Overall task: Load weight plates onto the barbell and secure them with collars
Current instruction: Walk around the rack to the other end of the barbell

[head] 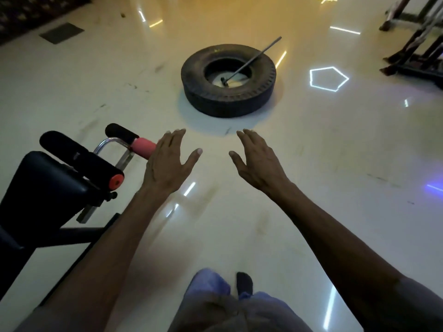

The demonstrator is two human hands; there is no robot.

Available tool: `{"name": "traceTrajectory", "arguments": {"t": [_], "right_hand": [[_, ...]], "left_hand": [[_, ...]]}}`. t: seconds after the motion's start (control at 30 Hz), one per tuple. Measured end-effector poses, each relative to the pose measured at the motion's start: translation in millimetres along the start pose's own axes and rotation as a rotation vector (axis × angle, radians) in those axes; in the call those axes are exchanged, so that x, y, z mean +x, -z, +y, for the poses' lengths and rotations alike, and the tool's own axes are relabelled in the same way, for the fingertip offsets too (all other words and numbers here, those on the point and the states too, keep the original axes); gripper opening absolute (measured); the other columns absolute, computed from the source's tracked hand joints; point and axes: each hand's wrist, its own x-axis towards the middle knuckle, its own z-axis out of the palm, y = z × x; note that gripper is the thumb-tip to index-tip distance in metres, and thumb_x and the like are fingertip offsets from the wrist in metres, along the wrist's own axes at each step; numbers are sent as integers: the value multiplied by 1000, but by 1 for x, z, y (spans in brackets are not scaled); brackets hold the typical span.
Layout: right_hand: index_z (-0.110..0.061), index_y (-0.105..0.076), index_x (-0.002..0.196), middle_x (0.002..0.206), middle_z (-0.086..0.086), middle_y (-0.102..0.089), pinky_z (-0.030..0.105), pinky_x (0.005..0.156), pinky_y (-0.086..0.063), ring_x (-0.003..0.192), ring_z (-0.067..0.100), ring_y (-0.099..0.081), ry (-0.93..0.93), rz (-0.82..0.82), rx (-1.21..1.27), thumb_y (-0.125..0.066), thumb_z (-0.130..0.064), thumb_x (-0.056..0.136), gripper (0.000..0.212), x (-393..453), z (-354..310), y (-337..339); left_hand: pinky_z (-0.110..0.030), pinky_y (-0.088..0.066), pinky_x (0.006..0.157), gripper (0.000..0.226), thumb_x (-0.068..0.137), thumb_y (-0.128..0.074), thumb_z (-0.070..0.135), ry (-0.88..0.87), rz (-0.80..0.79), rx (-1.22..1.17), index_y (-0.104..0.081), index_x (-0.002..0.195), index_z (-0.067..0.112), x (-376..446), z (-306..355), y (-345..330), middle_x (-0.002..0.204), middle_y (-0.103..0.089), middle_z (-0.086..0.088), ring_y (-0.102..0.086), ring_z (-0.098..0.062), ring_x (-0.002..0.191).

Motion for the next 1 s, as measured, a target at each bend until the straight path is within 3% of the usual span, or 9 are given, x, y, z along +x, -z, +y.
{"name": "traceTrajectory", "arguments": {"t": [0.17, 0.53, 0.67, 0.83, 1.0], "right_hand": [[-17, -33, 158, 167, 8, -33, 47, 123, -35, 156, 27, -29, 24, -20, 14, -49, -46, 106, 62, 145, 3, -24], [-15, -32, 159, 166, 9, -32, 49, 124, -32, 157, 26, -24, 70, -47, 3, -50, -43, 106, 62, 471, -29, -63], [-12, -34, 157, 163, 12, -36, 50, 121, -34, 153, 28, -31, 122, -68, -8, -50, -41, 106, 61, 589, -47, -71], [-12, -28, 160, 167, 9, -30, 47, 126, -27, 157, 26, -23, 206, -109, -48, -45, -44, 107, 64, 737, -70, -102], [-12, -31, 159, 165, 9, -32, 48, 123, -31, 156, 26, -25, 294, -137, -47, -46, -44, 107, 63, 885, -102, -141]], "left_hand": [[-47, -24, 124, 81, 99, -44, 67, 44, -8, -9, -29, 162, 17, 125, -46, -9, 166, -35, -9, -25, -28, 157], [-44, -23, 126, 85, 99, -40, 70, 95, 46, -15, -25, 164, 17, 424, -165, 13, 170, -29, -7, -22, -25, 159], [-44, -26, 124, 84, 99, -39, 71, 140, 80, -18, -26, 163, 19, 520, -208, 24, 169, -31, -7, -23, -25, 159], [-46, -30, 123, 82, 99, -40, 72, 222, 145, 7, -28, 162, 21, 634, -276, 29, 168, -34, -5, -25, -23, 158], [-48, -39, 118, 79, 100, -42, 69, 296, 194, 41, -33, 159, 18, 745, -347, 45, 162, -42, -6, -34, -25, 153]]}}
